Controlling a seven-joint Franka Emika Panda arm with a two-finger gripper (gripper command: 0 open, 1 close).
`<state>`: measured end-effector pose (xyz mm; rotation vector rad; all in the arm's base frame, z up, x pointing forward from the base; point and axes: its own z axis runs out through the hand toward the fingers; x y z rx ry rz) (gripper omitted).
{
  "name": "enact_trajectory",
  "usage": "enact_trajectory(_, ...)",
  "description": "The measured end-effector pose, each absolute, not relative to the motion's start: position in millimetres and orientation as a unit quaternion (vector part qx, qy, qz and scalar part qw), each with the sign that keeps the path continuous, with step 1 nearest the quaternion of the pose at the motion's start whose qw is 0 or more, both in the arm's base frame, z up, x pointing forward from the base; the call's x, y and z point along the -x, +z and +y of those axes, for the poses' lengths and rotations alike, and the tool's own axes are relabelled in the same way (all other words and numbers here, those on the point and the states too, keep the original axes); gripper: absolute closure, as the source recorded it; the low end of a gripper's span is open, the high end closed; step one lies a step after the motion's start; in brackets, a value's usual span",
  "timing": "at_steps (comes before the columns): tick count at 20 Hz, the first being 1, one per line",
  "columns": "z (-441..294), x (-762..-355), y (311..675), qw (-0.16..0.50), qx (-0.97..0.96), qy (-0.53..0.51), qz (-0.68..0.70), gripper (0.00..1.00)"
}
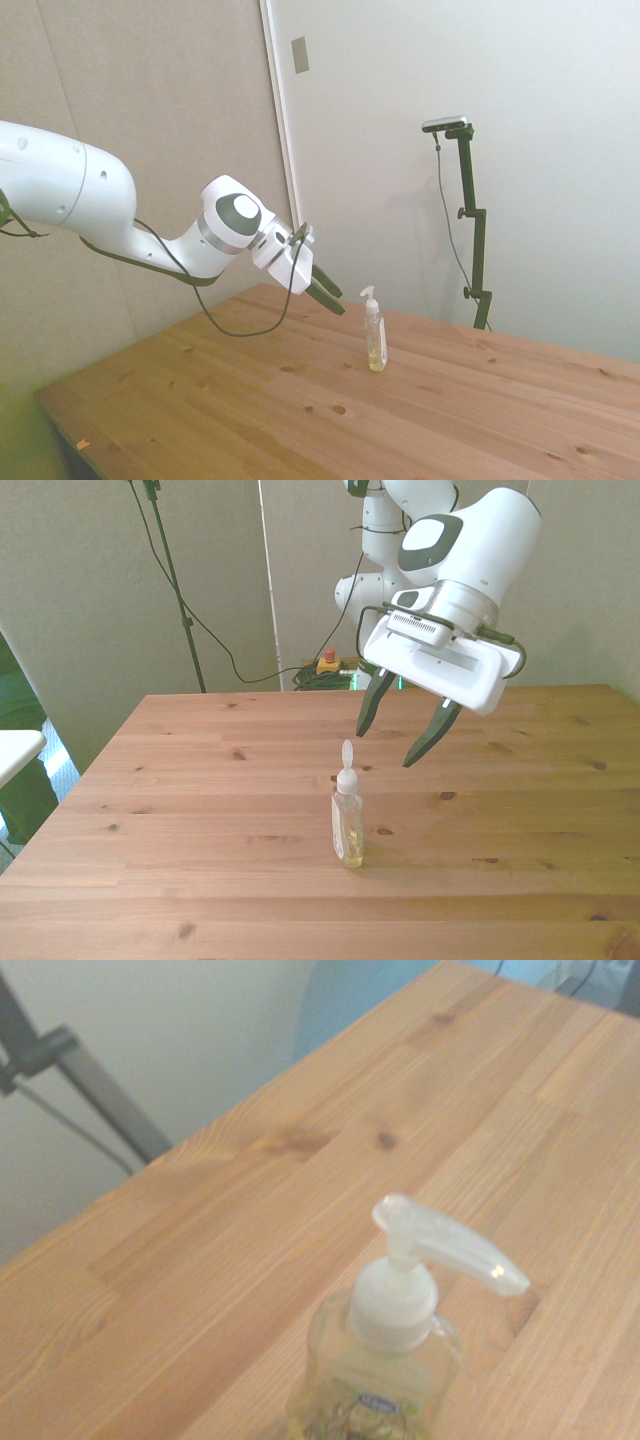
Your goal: Stand the sanitizer
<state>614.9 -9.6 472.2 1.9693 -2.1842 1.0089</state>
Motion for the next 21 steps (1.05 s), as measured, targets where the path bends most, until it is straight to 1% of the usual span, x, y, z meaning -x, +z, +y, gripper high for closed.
enact_trajectory(9, 5, -575, 478, -0.038, -0.775, 0.197, -0.599, 0.0)
enact_trajectory(15, 7, -569, 469, -0.07, -0.853, 0.115, -0.504, 0.0)
enact_trajectory(21, 12, -564, 458, -0.082, -0.911, 0.045, -0.401, 0.0)
